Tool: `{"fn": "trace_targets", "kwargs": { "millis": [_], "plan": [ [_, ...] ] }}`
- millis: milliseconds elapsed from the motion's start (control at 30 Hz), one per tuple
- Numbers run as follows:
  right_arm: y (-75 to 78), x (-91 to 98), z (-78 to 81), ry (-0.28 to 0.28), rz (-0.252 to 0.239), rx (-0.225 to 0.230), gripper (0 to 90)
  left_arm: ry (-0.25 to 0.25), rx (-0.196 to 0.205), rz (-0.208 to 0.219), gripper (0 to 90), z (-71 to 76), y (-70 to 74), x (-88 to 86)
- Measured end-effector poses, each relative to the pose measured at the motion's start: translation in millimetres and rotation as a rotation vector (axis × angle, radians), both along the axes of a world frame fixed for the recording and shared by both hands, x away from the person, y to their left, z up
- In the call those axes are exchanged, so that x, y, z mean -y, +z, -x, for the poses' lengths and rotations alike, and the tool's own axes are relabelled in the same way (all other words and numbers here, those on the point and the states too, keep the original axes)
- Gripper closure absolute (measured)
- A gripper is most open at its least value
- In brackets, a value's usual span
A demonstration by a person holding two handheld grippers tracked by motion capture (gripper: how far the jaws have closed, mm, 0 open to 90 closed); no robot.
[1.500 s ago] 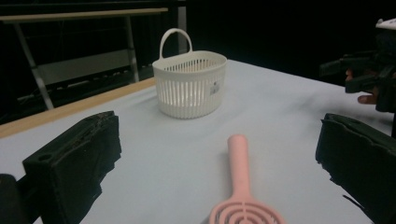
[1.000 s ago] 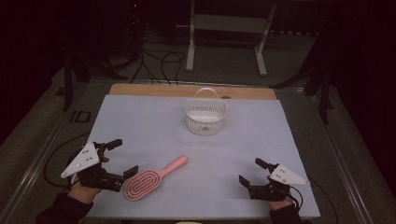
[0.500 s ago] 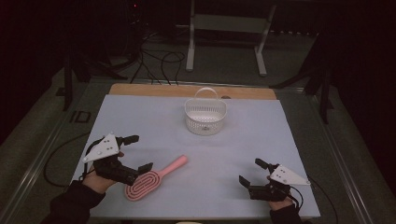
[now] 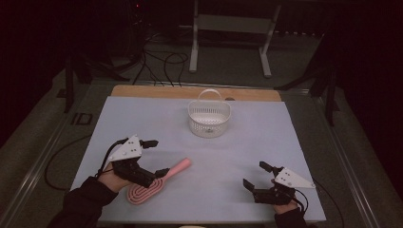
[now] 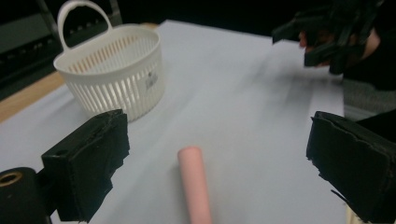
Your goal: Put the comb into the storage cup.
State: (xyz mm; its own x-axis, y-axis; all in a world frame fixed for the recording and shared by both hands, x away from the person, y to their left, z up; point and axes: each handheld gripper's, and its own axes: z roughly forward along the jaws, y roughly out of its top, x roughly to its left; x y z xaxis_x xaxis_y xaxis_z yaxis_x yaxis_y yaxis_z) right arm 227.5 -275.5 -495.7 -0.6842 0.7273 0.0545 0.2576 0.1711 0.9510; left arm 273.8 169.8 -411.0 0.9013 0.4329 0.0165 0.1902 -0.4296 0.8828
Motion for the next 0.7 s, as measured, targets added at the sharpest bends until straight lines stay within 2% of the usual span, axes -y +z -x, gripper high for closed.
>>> {"fn": "trace_targets", "kwargs": {
  "millis": [67, 200, 333, 433, 533, 633, 700],
  "plan": [
    [0.2, -0.1, 0.4, 0.001, 0.0, 0.002, 8.9, -0.021, -0.011, -0.011, 6.7, -2.2, -1.5, 3.4],
    [0.3, 0.3, 0.5, -0.004, -0.001, 0.003, 8.9, -0.069, -0.035, -0.033, 14.7, -4.8, -4.4, 11.5],
    [0.2, 0.0, 0.6, -0.004, 0.002, 0.004, 8.9, -0.082, -0.036, -0.057, 15.5, -6.0, -6.9, 20.3],
    [0.3, -0.1, 1.0, -0.003, 0.001, 0.002, 8.9, -0.097, -0.038, -0.08, 19.9, -7.8, -8.3, 25.4],
    [0.4, 0.2, 0.9, -0.002, 0.0, 0.005, 8.9, -0.112, -0.032, -0.105, 27.1, -9.0, -10.5, 29.8],
    [0.4, 0.2, 1.0, -0.001, -0.001, 0.004, 8.9, -0.124, -0.041, -0.131, 34.4, -10.0, -12.9, 33.9],
    [0.3, 0.0, 1.0, 0.0, -0.001, 0.002, 8.9, -0.144, -0.062, -0.139, 39.4, -11.2, -15.4, 36.8]
  ]
}}
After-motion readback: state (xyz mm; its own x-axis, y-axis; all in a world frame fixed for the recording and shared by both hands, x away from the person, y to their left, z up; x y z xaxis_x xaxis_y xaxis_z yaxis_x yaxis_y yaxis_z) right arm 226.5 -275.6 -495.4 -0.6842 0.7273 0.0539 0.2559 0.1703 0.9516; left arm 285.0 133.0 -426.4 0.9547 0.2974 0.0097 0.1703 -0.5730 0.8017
